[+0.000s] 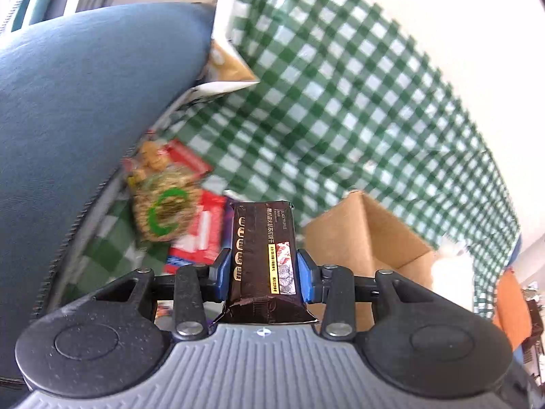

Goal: Organize snacks
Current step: 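Lift and carry the chocolate bar with the left gripper while the right carries the cracker bar over the box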

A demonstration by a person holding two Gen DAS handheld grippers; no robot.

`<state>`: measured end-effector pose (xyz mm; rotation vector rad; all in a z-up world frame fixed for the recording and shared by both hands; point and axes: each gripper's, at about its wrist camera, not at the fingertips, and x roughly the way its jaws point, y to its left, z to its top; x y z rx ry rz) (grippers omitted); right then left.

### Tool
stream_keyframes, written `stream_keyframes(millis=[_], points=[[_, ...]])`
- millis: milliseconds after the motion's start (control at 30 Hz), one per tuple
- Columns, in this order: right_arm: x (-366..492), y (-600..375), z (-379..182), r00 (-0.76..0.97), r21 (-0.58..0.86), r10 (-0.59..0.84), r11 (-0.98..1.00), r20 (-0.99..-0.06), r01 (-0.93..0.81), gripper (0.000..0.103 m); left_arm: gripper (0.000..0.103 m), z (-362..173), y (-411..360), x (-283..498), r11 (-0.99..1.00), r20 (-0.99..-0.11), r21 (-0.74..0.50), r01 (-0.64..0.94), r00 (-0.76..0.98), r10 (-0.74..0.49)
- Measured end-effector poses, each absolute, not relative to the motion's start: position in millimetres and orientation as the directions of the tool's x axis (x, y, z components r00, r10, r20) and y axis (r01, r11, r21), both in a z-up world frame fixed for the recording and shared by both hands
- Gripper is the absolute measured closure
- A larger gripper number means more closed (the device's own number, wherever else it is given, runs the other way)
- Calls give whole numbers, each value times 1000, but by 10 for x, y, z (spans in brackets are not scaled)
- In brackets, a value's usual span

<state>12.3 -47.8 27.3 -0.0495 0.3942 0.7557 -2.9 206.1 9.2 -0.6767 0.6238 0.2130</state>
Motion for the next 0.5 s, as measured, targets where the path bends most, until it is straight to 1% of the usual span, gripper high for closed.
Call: stream_keyframes(millis=[100,200,367,467,500], points=[[355,-743,360,699,95,629,763,-340,-640,65,60,152,1918,63,793,-589,-504,-344,808,-24],[612,-994,357,733,101,589,798,-341,-594,65,60,192,1772,140,815,-578,-490,-308,815,-40],[876,-1325,161,776,130,531,844,-341,-521,65,60,188,1529,268,840,-569,-479,-254,819,-76],[959,-1487,25,784,169,494,869,-376,-466,65,60,187,1382,312,851,-552,-481,-211,827,-106],[964,-1534,33,791,180,493,870,-362,-460,65,60,189,1331,335,852,-544,-484,-197,831,-117]])
